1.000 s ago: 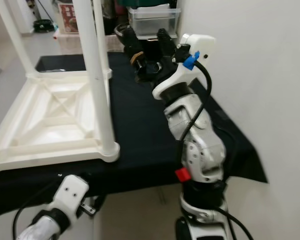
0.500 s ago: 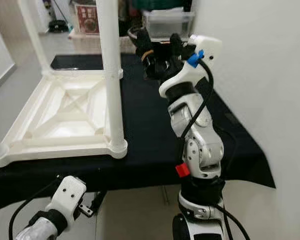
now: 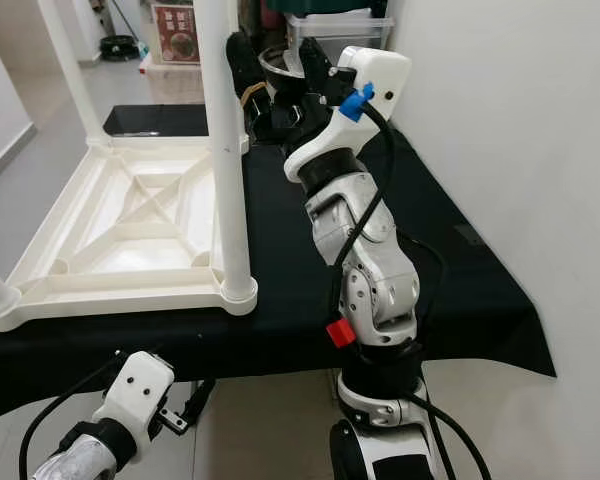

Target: Building children table

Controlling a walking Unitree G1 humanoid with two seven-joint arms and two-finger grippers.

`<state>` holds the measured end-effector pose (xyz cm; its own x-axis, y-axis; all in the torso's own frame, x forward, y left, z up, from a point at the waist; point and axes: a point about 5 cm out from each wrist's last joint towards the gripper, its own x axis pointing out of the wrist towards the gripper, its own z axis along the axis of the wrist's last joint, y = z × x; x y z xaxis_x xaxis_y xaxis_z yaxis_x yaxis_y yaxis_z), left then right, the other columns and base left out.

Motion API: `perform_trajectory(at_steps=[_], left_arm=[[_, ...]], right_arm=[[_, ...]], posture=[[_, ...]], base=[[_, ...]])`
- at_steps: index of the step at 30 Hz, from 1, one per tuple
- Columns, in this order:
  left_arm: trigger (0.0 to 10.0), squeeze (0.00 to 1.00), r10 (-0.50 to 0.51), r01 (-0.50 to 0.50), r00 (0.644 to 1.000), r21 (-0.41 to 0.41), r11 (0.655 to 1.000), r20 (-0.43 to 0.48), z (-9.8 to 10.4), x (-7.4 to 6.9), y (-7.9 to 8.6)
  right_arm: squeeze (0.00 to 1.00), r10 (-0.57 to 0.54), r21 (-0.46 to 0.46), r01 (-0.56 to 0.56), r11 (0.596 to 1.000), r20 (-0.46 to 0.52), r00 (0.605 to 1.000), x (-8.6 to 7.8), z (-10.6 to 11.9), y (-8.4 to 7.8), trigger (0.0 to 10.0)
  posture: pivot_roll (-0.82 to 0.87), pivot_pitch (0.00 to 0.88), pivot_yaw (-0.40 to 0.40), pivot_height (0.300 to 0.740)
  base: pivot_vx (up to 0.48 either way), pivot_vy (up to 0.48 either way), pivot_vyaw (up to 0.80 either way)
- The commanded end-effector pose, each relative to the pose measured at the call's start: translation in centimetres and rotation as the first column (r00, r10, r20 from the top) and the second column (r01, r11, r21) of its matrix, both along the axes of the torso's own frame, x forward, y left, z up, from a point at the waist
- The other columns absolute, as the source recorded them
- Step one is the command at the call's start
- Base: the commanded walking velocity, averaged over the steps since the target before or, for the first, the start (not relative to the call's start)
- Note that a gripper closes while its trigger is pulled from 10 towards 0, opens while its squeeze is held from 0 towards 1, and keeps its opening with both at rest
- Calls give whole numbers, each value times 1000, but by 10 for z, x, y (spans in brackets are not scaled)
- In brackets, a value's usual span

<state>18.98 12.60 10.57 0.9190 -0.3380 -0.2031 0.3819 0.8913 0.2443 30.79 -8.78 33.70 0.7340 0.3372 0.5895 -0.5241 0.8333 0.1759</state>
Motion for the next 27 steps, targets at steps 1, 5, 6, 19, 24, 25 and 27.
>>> perform_trajectory(at_steps=[1, 5, 6, 19, 24, 25, 27], left_arm=[[10000, 0, -1, 1, 1000, -2, 1000, -16, -2, -3, -2], [10000, 0, 0, 0, 1000, -4, 1000, -19, -1, -3, -2], [10000, 0, 0, 0, 1000, -4, 1000, -19, -1, -3, -2], [10000, 0, 1, -1, 1000, -8, 1000, -22, 0, -5, -3], [10000, 0, -2, 1, 1000, -11, 1000, -20, 2, -5, -4], [10000, 0, -2, 2, 1000, -15, 1000, -20, 2, -6, -5], [10000, 0, 0, 0, 1000, -20, 1000, -24, 2, -7, -6]], right_arm=[[0, 5, 0, -5, 1000, 36, 999, -2, 8, 4, 10000], [0, 32, -67, -27, 997, 82, 996, -7, 13, 14, 10000], [0, 32, -67, -27, 997, 82, 996, -7, 13, 14, 10000], [0, 129, -119, -125, 985, 33, 991, -10, -6, 38, 10000], [0, -3, -295, -17, 955, -66, 998, 6, -29, 46, 10000], [0, -25, -303, -1, 953, -82, 996, 9, -31, 46, 10000], [0, -53, -306, 25, 952, -86, 995, 12, -32, 44, 10000]], posture=[[65, 39, -68, 740], [61, 45, -65, 740], [61, 45, -65, 740], [63, 52, -71, 740], [63, 60, -75, 740], [63, 62, -77, 740], [59, 66, -80, 740]], base=[[0, 0, 0], [0, 0, 0], [0, 0, 0], [0, 0, 0], [0, 0, 0], [0, 0, 0], [0, 0, 0]])
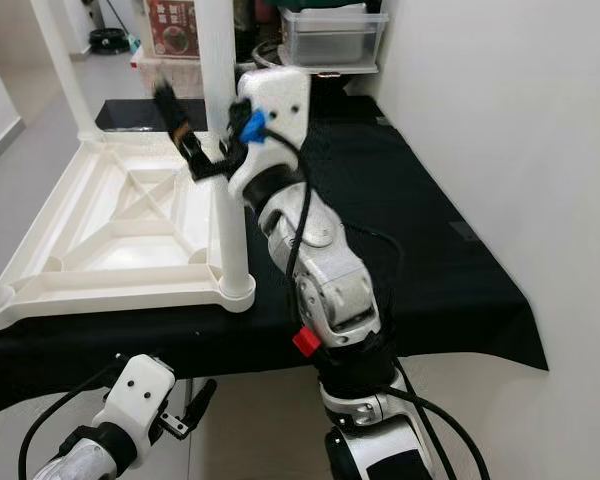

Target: Building children table

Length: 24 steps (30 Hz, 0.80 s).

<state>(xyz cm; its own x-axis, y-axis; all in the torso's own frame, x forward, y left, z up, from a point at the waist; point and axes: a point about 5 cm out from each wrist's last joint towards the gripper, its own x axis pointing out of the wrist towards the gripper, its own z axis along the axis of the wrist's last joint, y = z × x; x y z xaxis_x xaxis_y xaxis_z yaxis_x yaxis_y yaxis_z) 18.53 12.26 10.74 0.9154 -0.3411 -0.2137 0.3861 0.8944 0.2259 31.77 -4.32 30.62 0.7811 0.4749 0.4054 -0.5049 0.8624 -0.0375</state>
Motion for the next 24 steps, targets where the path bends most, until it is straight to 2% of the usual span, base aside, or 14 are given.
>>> perform_trajectory(at_steps=[1, 5, 9, 15, 16, 17, 18, 21, 24], left_arm=[[10000, 0, 0, 0, 1000, -9, 1000, -9, 1, -3, -3], [10000, 0, -3, 3, 1000, -13, 1000, -9, 2, -3, -4], [10000, 0, -5, 5, 1000, -12, 1000, -12, 3, -5, -5], [10000, 0, -4, 4, 1000, -13, 1000, -14, 4, -7, -5], [10000, 0, -5, 5, 1000, -14, 1000, -17, 4, -7, -5], [10000, 0, -5, 5, 1000, -14, 1000, -17, 4, -7, -5], [10000, 0, -6, 6, 1000, -14, 1000, -20, 4, -8, -5], [10000, 0, -7, 7, 1000, -16, 1000, -23, 4, -8, -5], [10000, 0, -6, 6, 1000, -14, 1000, -24, 4, -8, -4]], right_arm=[[0, -29, -17, 28, 999, -14, 999, 3, -1, -1, 10000], [0, -32, -25, 31, 999, -35, 999, 6, -3, 0, 10000], [0, -74, -55, 69, 996, -93, 993, 7, -11, -2, 10000], [0, -129, -75, 121, 990, -116, 985, 4, -19, -5, 10000], [0, -162, -97, 150, 984, -129, 978, 0, -24, -8, 9059], [0, -162, -97, 150, 984, -129, 978, 0, -24, -8, 9059], [0, -181, -99, 167, 981, -147, 972, -4, -28, -10, 0], [0, -232, -124, 212, 969, -184, 955, -6, -39, -16, 0], [0, -277, -119, 256, 959, -214, 937, 0, -44, -22, 0]], posture=[[59, 72, -77, 740], [55, 76, -81, 740], [57, 91, -86, 740], [51, 95, -79, 740], [48, 101, -80, 740], [48, 101, -80, 740], [43, 101, -79, 740], [45, 104, -77, 740], [53, 107, -76, 740]], base=[[0, 0, 0], [0, 0, 0], [0, 0, 0], [0, 0, 0], [0, 0, 0], [0, 0, 0], [0, 0, 0], [0, 0, 0], [0, 0, 0]])
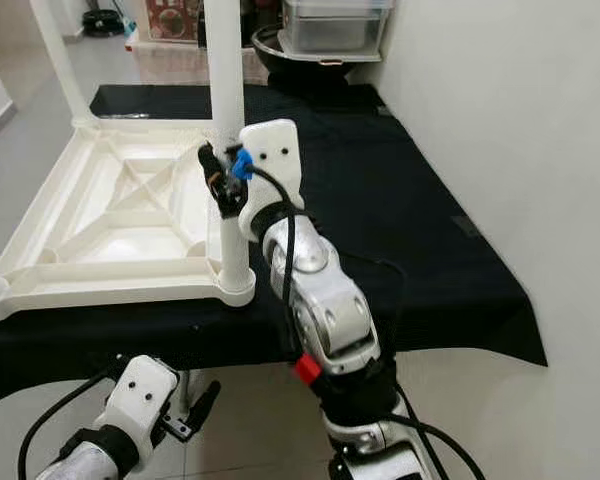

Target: Building children table

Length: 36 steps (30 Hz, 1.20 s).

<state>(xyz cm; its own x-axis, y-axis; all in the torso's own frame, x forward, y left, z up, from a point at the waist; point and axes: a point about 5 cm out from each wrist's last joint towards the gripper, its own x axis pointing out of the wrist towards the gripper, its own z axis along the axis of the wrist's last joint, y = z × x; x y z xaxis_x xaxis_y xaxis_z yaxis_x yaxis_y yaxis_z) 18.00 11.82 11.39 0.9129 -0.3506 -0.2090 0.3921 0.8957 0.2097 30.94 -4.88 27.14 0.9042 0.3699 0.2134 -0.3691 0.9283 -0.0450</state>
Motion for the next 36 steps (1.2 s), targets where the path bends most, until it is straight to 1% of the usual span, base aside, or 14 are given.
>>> perform_trajectory(at_steps=[1, 6, 11, 13, 18, 19, 20, 21, 22, 24, 29, 30, 32, 36], left_arm=[[10000, 0, 0, 0, 1000, 4, 1000, -23, -2, -2, 0], [10000, 0, 2, -1, 1000, 10, 1000, -24, -2, -3, 0], [10000, 0, -1, 1, 1000, 12, 1000, -28, -2, -4, 1], [10000, 0, -2, 3, 1000, 12, 1000, -30, -1, -6, 2], [10000, 0, -4, 4, 999, 14, 1000, -33, -1, -7, 2], [10000, 0, -6, 6, 999, 16, 1000, -36, -1, -8, 3], [10000, 0, -6, 6, 999, 16, 1000, -36, -1, -8, 3], [10000, 0, -10, 11, 999, 19, 1000, -39, -1, -9, 3], [10000, 0, -10, 11, 999, 19, 1000, -39, -1, -9, 3], [10000, 0, -15, 17, 999, 25, 1000, -42, 0, -10, 5], [10000, 0, -22, 24, 999, 34, 999, -45, 1, -11, 7], [10000, 0, -22, 24, 999, 34, 999, -45, 1, -11, 7], [10000, 0, -26, 27, 999, 38, 999, -47, 2, -12, 7], [10000, 0, -28, 30, 998, 42, 999, -48, 2, -12, 8]], right_arm=[[0, -116, -3, 116, 993, -47, 992, 8, -9, -17, 0], [0, -151, 35, 154, 987, -81, 985, 17, -9, -22, 0], [0, -160, 172, 181, 968, -133, 978, 36, 2, -34, 0], [0, -115, 341, 192, 920, -233, 966, 49, 1, -49, 0], [0, -49, 491, 210, 846, -321, 946, 61, -3, -63, 0], [0, 1, 566, 215, 796, -356, 934, 67, -5, -69, 0], [0, 1, 566, 215, 796, -356, 934, 67, -5, -69, 0], [0, 48, 639, 233, 733, -390, 920, 72, -9, -75, 0], [0, 48, 639, 233, 733, -390, 920, 72, -9, -75, 0], [0, 127, 712, 275, 646, -456, 881, 80, -25, -81, 0], [0, 236, 718, 340, 607, -571, 786, 82, -68, -73, 0], [0, 236, 718, 340, 607, -571, 786, 82, -68, -73, 0], [0, 305, 725, 379, 575, -620, 723, 79, -93, -63, 0], [0, 360, 721, 404, 563, -654, 666, 74, -113, -50, 0]], posture=[[53, 107, -76, 740], [60, 108, -75, 740], [69, 108, -75, 740], [75, 103, -74, 740], [87, 101, -74, 740], [91, 99, -71, 740], [91, 99, -71, 740], [96, 104, -68, 740], [96, 104, -68, 740], [107, 108, -64, 740], [118, 114, -56, 740], [118, 114, -56, 740], [122, 116, -57, 740], [129, 120, -54, 740]], base=[[0, 0, 0], [0, 0, 0], [0, 0, 0], [0, 0, 0], [0, 0, 0], [0, 0, 0], [0, 0, 0], [0, 0, 0], [0, 0, 0], [0, 0, 0], [0, 0, 0], [0, 0, 0], [0, 0, 0], [0, 0, 0]])
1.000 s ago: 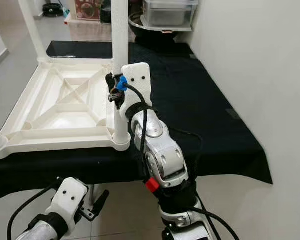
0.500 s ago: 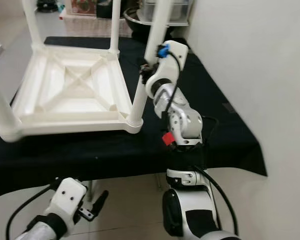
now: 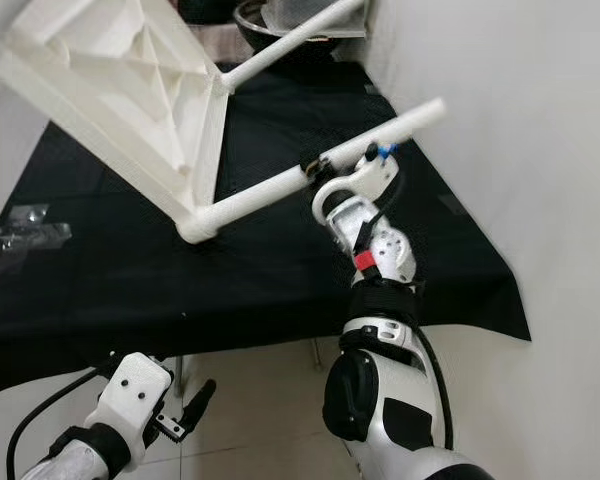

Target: Building children table

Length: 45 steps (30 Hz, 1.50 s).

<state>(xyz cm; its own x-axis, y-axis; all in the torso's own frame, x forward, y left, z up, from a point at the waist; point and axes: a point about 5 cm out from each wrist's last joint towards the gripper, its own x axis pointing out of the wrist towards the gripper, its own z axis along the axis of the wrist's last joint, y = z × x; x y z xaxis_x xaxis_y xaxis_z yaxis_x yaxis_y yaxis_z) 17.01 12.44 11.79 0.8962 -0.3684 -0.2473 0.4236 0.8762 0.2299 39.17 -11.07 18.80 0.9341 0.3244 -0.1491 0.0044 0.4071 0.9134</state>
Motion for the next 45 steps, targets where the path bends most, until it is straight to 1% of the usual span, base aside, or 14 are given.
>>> perform_trajectory(at_steps=[1, 4, 5, 9, 10, 11, 18, 19, 24, 27, 33, 36, 39, 45], left_arm=[[10000, 0, -1, 1, 1000, 9, 1000, -20, -2, -3, 2], [10000, 0, -3, 3, 1000, 13, 1000, -21, -2, -3, 2], [10000, 0, -3, 4, 1000, 15, 1000, -21, -2, -3, 1], [10000, 0, -4, 5, 1000, 15, 1000, -21, -2, -3, 1], [10000, 0, -4, 5, 1000, 15, 1000, -21, -2, -2, 1], [10000, 0, -4, 4, 1000, 13, 1000, -23, -2, -2, 1], [10000, 0, -3, 3, 1000, 11, 1000, -19, -4, 3, -1], [10000, 0, -3, 3, 1000, 13, 1000, -19, -4, 3, -1], [10000, 0, -4, 5, 1000, 17, 1000, -14, -5, 6, -2], [10000, 0, -7, 7, 1000, 19, 1000, -6, -5, 8, -3], [10000, 0, -6, 6, 1000, 21, 1000, -3, -5, 9, -2], [10000, 0, 0, 0, 1000, 27, 1000, 7, -6, 11, -1], [10000, 0, 32, -34, 998, 34, 999, 58, -2, 15, 1], [10000, 0, 49, -52, 993, 25, 998, 111, 5, 15, 1]], right_arm=[[0, 74, -18, -77, 997, -163, 984, -10, -37, 16, 0], [0, 100, 6, -101, 995, -213, 972, -14, -49, 25, 0], [0, 111, 8, -113, 994, -233, 966, -16, -52, 28, 2235], [0, 120, 15, -120, 993, -244, 962, -16, -54, 30, 2235], [0, 123, -2, -127, 992, -236, 964, -15, -53, 30, 10000], [1000, 133, -20, -141, 990, -224, 965, -15, -51, 31, 10000], [1000, 174, -18, -182, 983, -220, 960, -18, -52, 32, 10000], [20, 203, -19, -211, 977, -200, 959, -21, -52, 33, 10000], [0, 298, -78, -308, 948, -121, 947, -32, -49, 33, 10000], [0, 346, -281, -320, 905, 49, 937, -53, -40, 23, 10000], [0, 344, -449, -271, 852, 89, 935, -70, -43, 13, 10000], [0, 279, -631, -98, 770, 194, 941, -88, -42, -1, 10000], [0, 287, -775, 137, 617, 383, 878, -119, -28, -4, 10000], [0, 299, -806, 172, 567, 396, 868, -140, -31, 0, 10000]], posture=[[131, 117, -55, 740], [133, 121, -55, 740], [135, 120, -56, 740], [135, 120, -56, 740], [123, 120, -53, 740], [120, 118, -56, 740], [112, 115, -61, 740], [112, 114, -62, 740], [105, 104, -64, 740], [101, 98, -63, 740], [94, 90, -65, 740], [85, 74, -63, 740], [84, 66, -66, 740], [83, 58, -67, 740]], base=[[0, 0, 0], [0, 0, 0], [0, 0, 0], [0, 0, 0], [0, 0, 0], [0, 0, 0], [0, 0, 0], [0, 0, 0], [0, 0, 0], [0, 0, 0], [0, 0, 0], [0, 0, 0], [0, 0, 0], [0, 0, -477]])
